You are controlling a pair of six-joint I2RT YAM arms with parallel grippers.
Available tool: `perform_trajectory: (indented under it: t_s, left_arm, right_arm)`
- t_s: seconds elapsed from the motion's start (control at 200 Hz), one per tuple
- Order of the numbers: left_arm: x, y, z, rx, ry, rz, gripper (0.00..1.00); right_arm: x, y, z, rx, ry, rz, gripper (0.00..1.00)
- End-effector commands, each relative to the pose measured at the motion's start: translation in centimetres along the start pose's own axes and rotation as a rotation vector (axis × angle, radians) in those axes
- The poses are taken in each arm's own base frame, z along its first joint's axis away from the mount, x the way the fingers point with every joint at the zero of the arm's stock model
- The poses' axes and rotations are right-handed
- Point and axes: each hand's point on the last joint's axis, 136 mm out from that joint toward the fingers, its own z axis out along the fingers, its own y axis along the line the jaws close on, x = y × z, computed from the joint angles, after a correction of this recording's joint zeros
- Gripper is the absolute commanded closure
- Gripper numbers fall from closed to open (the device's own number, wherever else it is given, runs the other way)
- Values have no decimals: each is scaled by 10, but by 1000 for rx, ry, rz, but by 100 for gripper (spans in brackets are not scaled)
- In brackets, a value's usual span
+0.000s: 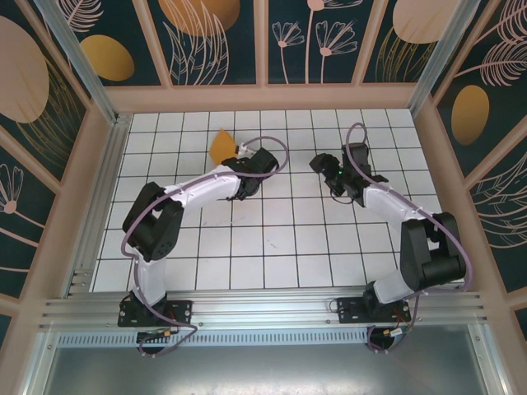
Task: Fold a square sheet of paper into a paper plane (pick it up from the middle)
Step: Turn over the paper at the center of the table.
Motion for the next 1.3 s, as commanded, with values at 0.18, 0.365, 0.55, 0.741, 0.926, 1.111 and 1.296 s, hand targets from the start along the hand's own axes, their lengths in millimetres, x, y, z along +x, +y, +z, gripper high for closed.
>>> perform_trajectory:
  t_s: [0.18,0.365,0.55,0.741,0.926,1.111,1.296]
  left_arm:
    - [21,-115,-15,335,-1,252,100]
    - [42,-144,-31,500,-13,332,91]
    - [29,-146,-63,653,-58,257,59]
    - [-1,-118,-94,825,-111,14,42]
    - [-12,-79,-71,808,-43,-322,37]
    - [-14,-86,-44,803,59,-558,52]
    - [-15,-84,-16,756,101,-653,59]
  right_arm:
    - [-20,-21,-24,31,-83,73,22]
    - [-18,-25,-21,39,-68,80,22]
    - [-17,-26,-18,41,-57,78,23]
    - [-2,-29,-4,80,47,-40,24]
    - [35,-28,14,100,207,-158,27]
    - [75,-7,35,67,351,-301,34]
    - [100,8,65,69,444,-415,39]
